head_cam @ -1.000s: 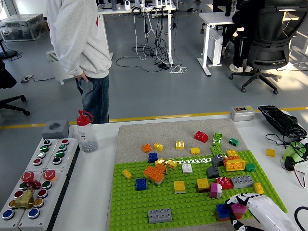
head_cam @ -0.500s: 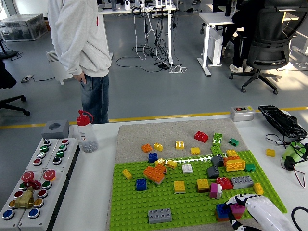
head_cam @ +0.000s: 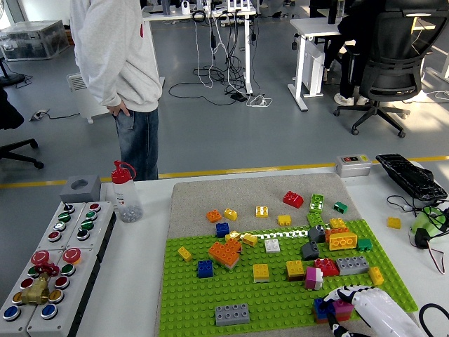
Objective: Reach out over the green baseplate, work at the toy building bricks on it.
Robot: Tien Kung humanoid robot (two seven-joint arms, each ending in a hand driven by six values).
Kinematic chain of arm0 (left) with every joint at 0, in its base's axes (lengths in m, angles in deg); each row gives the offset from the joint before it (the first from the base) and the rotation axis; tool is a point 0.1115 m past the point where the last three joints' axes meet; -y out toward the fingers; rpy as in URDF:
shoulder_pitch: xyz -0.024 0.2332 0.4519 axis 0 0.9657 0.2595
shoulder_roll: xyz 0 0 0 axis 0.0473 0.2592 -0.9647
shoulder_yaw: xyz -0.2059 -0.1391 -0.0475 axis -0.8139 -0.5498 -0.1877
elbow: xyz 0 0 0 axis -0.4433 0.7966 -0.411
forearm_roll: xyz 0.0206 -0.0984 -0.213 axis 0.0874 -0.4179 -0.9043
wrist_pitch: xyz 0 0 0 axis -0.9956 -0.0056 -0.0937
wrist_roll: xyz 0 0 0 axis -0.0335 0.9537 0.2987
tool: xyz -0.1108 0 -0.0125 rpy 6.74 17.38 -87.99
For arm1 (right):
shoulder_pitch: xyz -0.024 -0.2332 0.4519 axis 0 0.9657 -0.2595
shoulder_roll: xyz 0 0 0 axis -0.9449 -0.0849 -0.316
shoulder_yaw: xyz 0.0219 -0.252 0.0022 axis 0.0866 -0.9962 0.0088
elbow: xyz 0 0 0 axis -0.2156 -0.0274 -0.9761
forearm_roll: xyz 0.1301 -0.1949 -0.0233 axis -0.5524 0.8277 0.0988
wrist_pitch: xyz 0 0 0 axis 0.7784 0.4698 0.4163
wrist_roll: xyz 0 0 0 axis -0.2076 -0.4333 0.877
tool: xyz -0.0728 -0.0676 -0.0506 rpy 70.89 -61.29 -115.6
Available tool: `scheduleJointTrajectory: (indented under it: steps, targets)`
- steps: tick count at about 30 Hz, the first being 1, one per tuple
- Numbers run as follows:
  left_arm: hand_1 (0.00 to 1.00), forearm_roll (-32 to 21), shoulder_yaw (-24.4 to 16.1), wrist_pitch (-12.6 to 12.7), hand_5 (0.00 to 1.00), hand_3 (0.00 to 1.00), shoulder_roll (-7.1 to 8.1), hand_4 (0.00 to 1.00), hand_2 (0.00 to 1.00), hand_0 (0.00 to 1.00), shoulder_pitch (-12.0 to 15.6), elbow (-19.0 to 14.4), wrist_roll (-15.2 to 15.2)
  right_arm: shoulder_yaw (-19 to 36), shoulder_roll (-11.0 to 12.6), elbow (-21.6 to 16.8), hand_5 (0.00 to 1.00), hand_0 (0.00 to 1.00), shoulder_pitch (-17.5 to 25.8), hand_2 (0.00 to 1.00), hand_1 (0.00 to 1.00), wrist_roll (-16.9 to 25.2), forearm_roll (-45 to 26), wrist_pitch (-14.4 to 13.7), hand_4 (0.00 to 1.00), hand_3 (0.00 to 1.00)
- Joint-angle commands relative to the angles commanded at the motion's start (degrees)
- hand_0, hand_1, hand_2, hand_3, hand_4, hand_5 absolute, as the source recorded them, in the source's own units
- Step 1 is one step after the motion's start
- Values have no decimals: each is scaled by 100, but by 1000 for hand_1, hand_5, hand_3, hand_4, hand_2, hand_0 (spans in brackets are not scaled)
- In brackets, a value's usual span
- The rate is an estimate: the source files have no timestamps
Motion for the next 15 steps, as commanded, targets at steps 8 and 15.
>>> scheduleJointTrajectory:
  steps: [8,15]
  targets:
    - [692,0,-1,-2,998,618,0,360,663,691,-4,0,-1,42,23,-118,305,548,9,646,647,-37,38,-66,403,578]
    - [692,0,0,-4,998,618,0,360,663,691,-2,0,-4,181,68,-439,301,537,57,640,637,-48,94,-220,404,578]
